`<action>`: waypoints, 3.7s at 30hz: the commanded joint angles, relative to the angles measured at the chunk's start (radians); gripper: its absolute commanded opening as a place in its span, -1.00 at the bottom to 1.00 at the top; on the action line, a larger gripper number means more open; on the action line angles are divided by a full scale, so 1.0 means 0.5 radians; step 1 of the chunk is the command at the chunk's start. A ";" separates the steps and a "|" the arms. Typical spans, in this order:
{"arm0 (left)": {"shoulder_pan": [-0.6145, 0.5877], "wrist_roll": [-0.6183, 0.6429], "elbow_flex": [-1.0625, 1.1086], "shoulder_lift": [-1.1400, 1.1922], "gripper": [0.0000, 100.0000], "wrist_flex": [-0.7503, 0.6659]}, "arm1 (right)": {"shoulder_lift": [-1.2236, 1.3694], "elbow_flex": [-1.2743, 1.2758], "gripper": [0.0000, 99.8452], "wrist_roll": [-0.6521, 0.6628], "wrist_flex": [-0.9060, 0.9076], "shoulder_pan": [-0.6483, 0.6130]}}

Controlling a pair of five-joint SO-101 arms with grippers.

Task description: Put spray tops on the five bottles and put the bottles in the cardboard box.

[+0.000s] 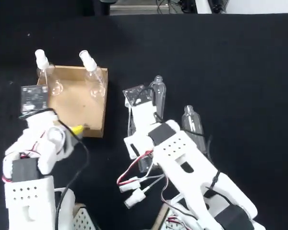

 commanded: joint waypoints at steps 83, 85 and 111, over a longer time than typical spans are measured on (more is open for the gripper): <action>1.106 -0.365 -0.956 0.973 -0.94 0.654 | -1.051 0.057 -0.46 2.114 0.844 1.338; 1.020 -0.439 -0.839 0.724 -0.94 0.684 | -1.051 0.023 -0.46 2.167 0.933 1.178; -0.192 -0.304 -0.253 -0.064 -0.93 0.427 | -0.637 0.287 -0.60 1.970 0.470 -0.552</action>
